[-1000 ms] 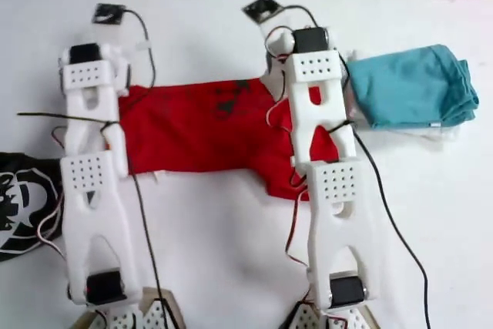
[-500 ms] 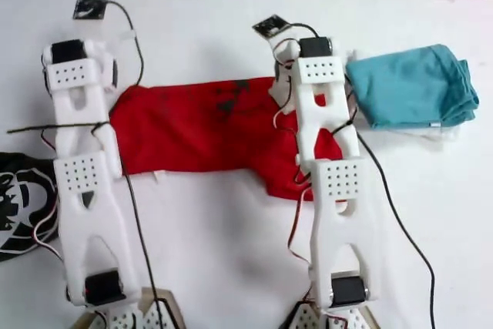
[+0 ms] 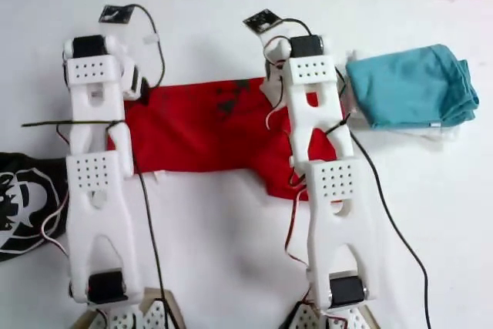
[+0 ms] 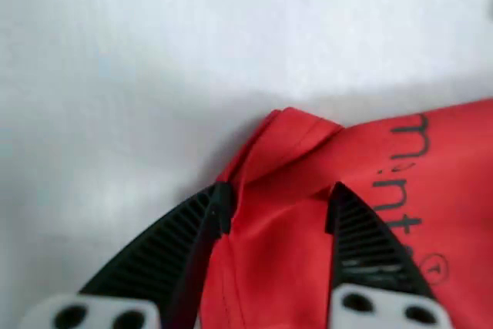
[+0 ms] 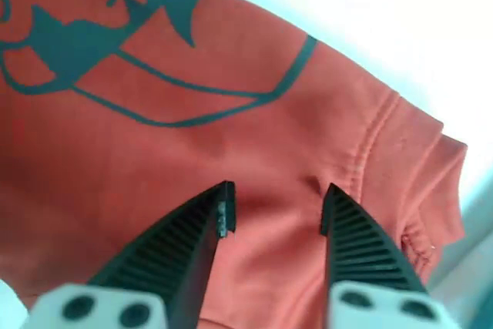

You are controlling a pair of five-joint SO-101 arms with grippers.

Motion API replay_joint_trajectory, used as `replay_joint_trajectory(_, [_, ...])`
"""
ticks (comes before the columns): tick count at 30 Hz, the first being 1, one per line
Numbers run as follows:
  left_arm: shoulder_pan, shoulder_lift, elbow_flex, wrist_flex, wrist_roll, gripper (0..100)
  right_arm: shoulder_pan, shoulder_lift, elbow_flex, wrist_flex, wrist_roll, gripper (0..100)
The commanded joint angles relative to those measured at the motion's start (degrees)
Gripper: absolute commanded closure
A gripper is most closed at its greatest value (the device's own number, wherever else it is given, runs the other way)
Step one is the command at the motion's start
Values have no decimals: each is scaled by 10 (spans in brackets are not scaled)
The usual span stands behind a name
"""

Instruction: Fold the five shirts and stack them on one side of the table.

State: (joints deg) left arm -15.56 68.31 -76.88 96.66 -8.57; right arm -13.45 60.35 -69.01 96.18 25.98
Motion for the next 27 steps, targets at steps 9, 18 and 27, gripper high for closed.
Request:
replay_joint_trajectory(9, [-25, -50, 15, -96, 5, 828, -6, 0, -26, -11, -4, 810])
replay_joint_trajectory(18, [-20, -47, 16, -120, 7, 819, -6, 68, -27, -25, -4, 811])
replay_joint_trajectory(27, [-25, -48, 16, -40, 4, 817, 44, 87, -27, -29, -4, 978])
